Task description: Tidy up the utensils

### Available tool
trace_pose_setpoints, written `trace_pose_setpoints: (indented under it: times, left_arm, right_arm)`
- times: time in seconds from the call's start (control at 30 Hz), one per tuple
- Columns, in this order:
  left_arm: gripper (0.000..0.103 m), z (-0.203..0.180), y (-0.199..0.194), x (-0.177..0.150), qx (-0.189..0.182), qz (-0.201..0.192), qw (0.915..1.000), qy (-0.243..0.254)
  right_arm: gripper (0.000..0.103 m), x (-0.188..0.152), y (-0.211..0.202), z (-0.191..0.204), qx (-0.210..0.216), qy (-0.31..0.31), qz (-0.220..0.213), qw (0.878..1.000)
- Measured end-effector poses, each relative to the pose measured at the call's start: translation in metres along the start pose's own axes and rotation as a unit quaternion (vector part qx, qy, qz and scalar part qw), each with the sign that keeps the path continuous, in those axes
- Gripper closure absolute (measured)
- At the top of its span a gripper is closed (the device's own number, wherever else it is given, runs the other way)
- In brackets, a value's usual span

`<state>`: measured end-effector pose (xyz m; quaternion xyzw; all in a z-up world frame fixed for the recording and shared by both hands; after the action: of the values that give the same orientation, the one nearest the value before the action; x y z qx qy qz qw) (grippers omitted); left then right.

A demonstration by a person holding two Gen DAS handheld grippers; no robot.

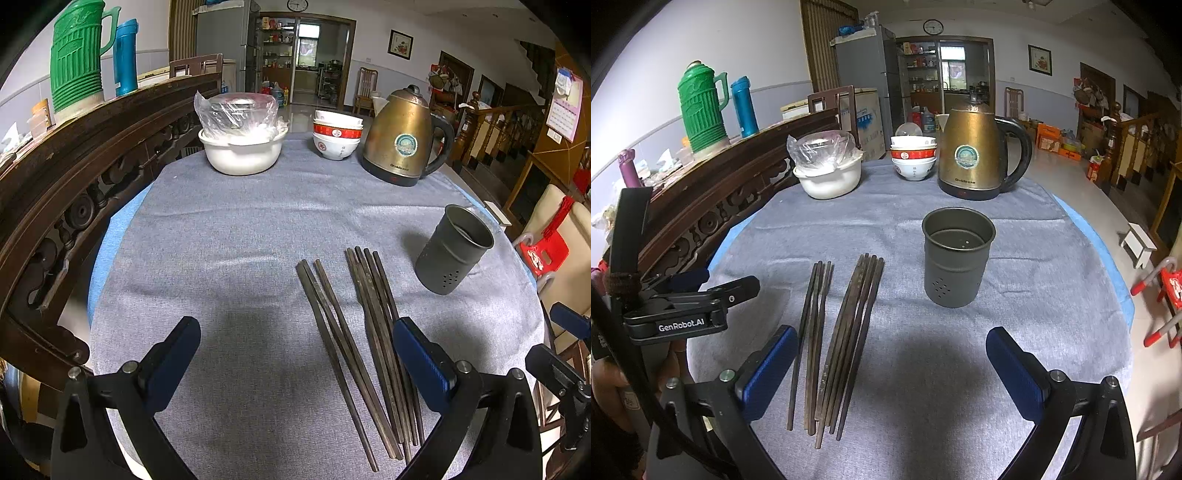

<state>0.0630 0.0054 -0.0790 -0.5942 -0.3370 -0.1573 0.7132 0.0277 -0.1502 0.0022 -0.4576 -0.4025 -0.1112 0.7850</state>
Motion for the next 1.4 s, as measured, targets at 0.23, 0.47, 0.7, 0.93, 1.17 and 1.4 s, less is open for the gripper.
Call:
trace_pose_setpoints:
  times: [0.23, 0.47, 0.7, 0.93, 1.17, 1.4]
  left_arm:
    - [0.000, 0.001, 0.000, 0.000, 0.000, 0.000, 1.0000, 0.000]
    - [0.000, 0.001, 0.000, -0.001, 0.000, 0.000, 1.0000, 0.001]
    - [0.000, 0.000, 0.000, -0.002, 0.000, 0.001, 1.0000, 0.004]
    - [0.000, 0.000, 0.000, -0.002, 0.000, 0.002, 1.0000, 0.004]
    - [0.000, 0.000, -0.001, -0.002, 0.001, 0.003, 1.0000, 0.005]
    - [0.000, 0.013, 0.014, -0.016, 0.003, 0.040, 0.9991, -0.012]
  right_arm:
    - [0.000, 0.001, 0.001, 0.001, -0.002, -0.002, 0.001, 1.000]
    - [0.000, 0.001, 0.001, 0.002, -0.001, -0.002, 0.002, 1.000]
    - [0.000, 0.001, 0.002, 0.002, -0.001, -0.002, 0.002, 1.000]
    - [0.000, 0.001, 0.002, 0.002, -0.001, -0.002, 0.002, 1.000]
    - [0.000, 0.000, 0.002, 0.002, -0.001, -0.001, 0.002, 1.000]
    - [0.000, -0.009, 0.011, -0.006, 0.011, 0.016, 0.025, 1.000]
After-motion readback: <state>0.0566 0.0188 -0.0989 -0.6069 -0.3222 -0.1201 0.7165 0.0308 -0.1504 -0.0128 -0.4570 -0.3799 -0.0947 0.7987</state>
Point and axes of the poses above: each gripper's, at about its wrist camera, not at the fingertips, and y roughly the way its jaws point, z to its left, x to its top, the point moved 10 cm from there along y, roughly the way its jaws point, and after that the axes turned 12 degrees about x, right-handed, at the moved point
